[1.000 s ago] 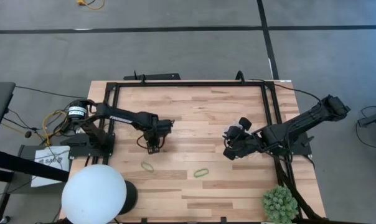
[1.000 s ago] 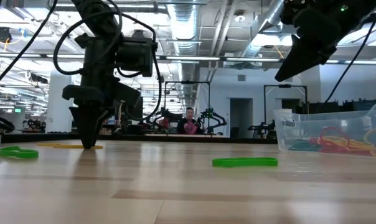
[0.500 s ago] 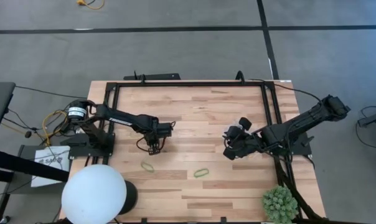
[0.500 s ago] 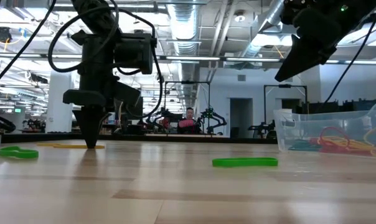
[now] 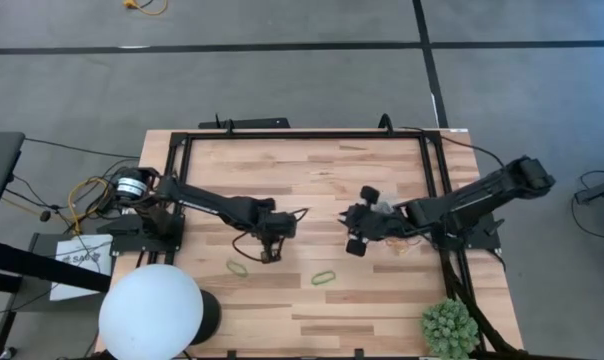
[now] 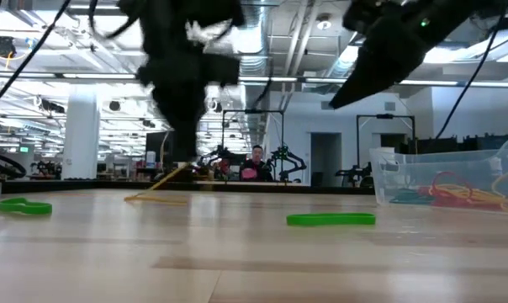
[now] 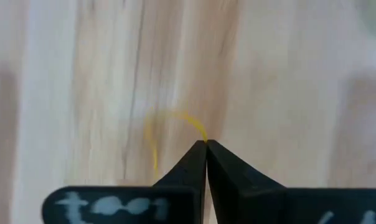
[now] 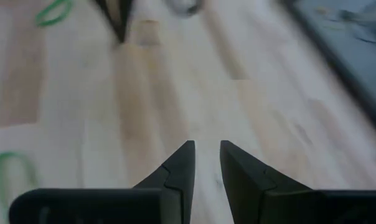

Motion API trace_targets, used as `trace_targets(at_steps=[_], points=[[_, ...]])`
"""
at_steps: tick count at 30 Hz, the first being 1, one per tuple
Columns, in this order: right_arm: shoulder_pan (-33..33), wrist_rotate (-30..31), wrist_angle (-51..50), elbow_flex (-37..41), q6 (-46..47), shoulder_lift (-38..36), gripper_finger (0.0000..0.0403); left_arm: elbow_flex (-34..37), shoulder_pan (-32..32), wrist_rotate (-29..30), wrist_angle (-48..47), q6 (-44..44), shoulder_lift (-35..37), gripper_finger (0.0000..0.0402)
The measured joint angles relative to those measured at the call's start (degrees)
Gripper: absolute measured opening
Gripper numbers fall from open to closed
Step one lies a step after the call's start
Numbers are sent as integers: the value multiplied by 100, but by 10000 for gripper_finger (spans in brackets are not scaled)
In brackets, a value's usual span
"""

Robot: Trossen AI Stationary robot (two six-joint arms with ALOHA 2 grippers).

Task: Pick and place items into bin
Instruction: Put the yellow rubber band into the transparent bin

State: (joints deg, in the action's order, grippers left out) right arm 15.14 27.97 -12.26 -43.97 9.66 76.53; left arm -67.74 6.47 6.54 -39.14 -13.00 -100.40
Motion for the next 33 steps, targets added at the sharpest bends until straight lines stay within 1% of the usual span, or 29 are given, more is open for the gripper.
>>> trace_targets(at_steps=[3, 5, 8, 11, 12, 15, 19, 22, 24, 29, 33], points=[[-88, -544, 433, 4, -558, 292, 72, -322, 159, 224, -141, 88, 18, 0], [-145, -731, 835, 3, -948, 528, 72, -485, 245, 322, -224, 109, 11, 0], [-255, -1044, 1763, -103, -1565, 930, 72, -704, 364, 357, -156, 225, 15, 0], [-305, -1408, 2505, -328, -2146, 1335, 72, -762, 450, 462, -193, 289, 15, 0], [-307, -1535, 2685, -413, -2313, 1464, 72, -766, 458, 475, -199, 289, 15, 0], [-277, -1845, 2719, -712, -2598, 1878, 72, -766, 477, 497, -354, 260, 15, 0], [-246, -1867, 2421, -1147, -2795, 2403, 82, -766, 521, 507, -489, 157, 18, 0], [-256, -1787, 2150, -1481, -2913, 2758, 101, -766, 562, 490, -468, 145, 20, 0], [-259, -1657, 2185, -1660, -3010, 2968, 115, -766, 588, 491, -525, 144, 23, 0], [-233, -1527, 2246, -1899, -3278, 3258, 151, -761, 690, 456, -730, 149, 26, 0], [-210, -1139, 2240, -1903, -3399, 3264, 168, -764, 775, 517, -790, 111, 35, 0]])
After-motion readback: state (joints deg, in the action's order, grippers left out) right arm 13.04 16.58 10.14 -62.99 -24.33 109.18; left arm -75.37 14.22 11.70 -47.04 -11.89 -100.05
